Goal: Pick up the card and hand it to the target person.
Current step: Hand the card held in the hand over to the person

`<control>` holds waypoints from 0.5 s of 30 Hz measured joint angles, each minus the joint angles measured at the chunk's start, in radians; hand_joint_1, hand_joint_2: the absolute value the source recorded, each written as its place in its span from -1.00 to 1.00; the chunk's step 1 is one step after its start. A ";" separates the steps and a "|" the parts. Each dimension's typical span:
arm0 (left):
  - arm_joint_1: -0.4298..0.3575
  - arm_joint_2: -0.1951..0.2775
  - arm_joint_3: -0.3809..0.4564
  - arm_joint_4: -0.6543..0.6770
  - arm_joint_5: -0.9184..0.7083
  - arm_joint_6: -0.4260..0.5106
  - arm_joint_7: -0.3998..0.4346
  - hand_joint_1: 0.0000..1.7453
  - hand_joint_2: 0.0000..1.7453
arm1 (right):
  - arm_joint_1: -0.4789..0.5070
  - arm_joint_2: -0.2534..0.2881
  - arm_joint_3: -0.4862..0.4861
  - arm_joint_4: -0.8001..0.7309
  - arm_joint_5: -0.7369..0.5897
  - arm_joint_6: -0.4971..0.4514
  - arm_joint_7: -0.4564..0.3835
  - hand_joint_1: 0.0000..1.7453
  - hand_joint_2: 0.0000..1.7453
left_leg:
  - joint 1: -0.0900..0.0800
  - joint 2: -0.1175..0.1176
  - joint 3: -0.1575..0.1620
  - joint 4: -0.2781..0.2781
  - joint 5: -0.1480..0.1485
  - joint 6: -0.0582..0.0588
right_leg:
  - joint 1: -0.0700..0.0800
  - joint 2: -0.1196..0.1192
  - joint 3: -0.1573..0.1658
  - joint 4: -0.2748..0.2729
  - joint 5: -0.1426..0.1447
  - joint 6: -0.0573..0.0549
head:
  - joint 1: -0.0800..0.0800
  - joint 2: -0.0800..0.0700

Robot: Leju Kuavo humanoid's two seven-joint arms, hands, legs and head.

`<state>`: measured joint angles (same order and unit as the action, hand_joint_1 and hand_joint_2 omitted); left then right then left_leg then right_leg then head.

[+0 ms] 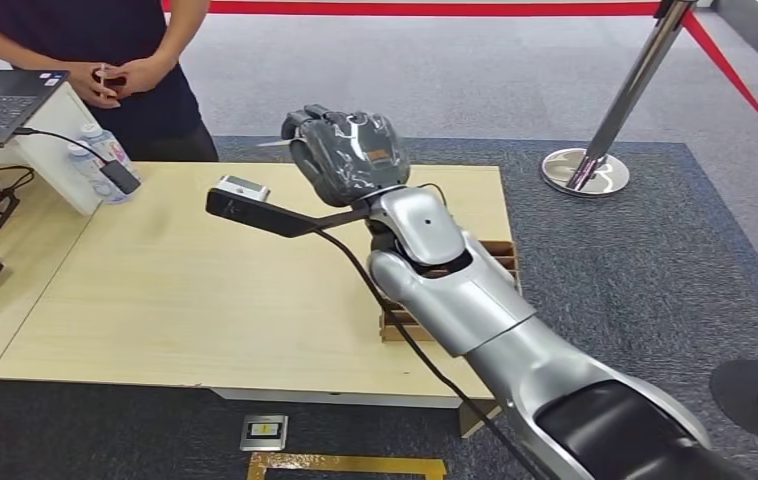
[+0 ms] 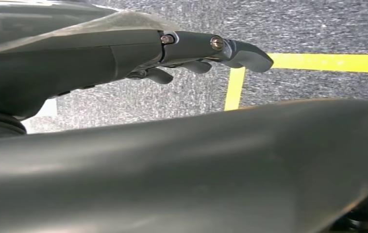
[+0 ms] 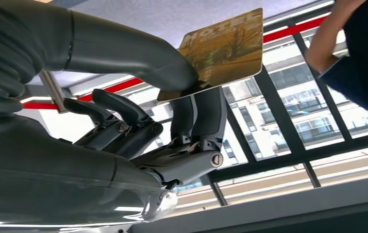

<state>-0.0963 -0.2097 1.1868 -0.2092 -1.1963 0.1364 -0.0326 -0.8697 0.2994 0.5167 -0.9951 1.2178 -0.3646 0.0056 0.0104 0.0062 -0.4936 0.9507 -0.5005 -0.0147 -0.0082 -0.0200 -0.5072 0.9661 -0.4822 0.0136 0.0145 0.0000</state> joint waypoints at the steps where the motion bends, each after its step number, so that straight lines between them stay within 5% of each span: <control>1: 0.000 0.000 0.000 0.000 0.000 0.001 0.002 -1.00 -1.00 | -0.017 0.009 0.000 0.032 -0.006 -0.010 -0.003 1.00 1.00 | 0.000 0.000 0.000 0.000 0.000 0.000 | 0.000 0.000 0.000 0.000 0.000 0.000 | 0.000 0.000; 15: -0.001 0.000 0.000 0.001 0.003 0.011 0.008 -1.00 -1.00 | -0.104 0.057 0.046 0.294 -0.124 -0.095 -0.007 1.00 1.00 | 0.000 0.000 0.000 0.000 0.000 0.000 | 0.000 0.000 0.000 0.000 0.000 0.000 | 0.000 0.000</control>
<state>-0.0972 -0.2101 1.1868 -0.2087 -1.1936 0.1471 -0.0245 -0.9741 0.3567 0.5627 -0.7010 1.0934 -0.4596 -0.0015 0.0105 0.0061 -0.4939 0.9507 -0.5005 -0.0147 -0.0082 -0.0201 -0.5075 0.9661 -0.4822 0.0136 0.0145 0.0000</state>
